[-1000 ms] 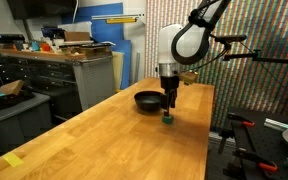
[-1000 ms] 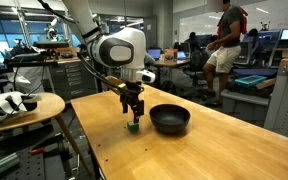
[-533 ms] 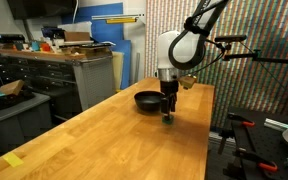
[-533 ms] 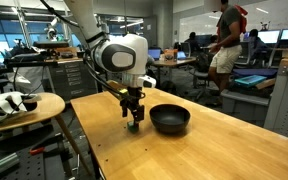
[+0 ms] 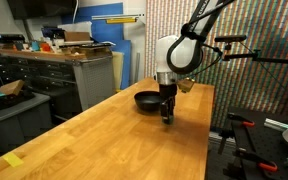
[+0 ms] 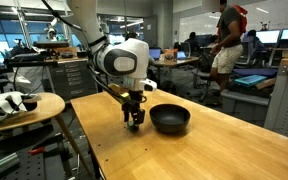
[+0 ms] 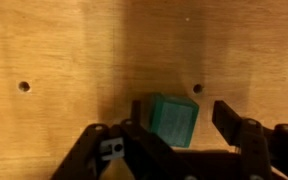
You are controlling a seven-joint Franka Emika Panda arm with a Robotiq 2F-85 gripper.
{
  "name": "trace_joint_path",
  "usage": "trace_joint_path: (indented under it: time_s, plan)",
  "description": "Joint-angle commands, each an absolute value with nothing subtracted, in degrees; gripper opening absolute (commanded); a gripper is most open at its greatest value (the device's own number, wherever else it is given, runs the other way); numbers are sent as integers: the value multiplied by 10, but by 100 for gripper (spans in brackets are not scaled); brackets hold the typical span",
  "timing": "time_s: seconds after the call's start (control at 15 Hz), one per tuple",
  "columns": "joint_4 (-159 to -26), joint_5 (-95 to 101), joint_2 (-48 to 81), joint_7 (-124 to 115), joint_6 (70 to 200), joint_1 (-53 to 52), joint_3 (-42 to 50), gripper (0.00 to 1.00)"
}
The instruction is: Put the green block in the black bowl
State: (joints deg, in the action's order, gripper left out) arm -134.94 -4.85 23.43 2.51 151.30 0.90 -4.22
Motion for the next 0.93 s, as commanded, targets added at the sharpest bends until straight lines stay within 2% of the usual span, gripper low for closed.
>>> trace_joint_path:
  time_s: [0.0, 0.2, 0.27, 0.87]
  plan:
    - [-1344, -51, 241, 31, 1541, 9, -42, 45]
    - [-1348, -45, 240, 28, 1555, 6, -39, 20]
    - [-1350, -52, 236, 39, 1554, 13, -46, 18]
    - [-1388, -20, 168, 56, 1538, 2, -45, 18]
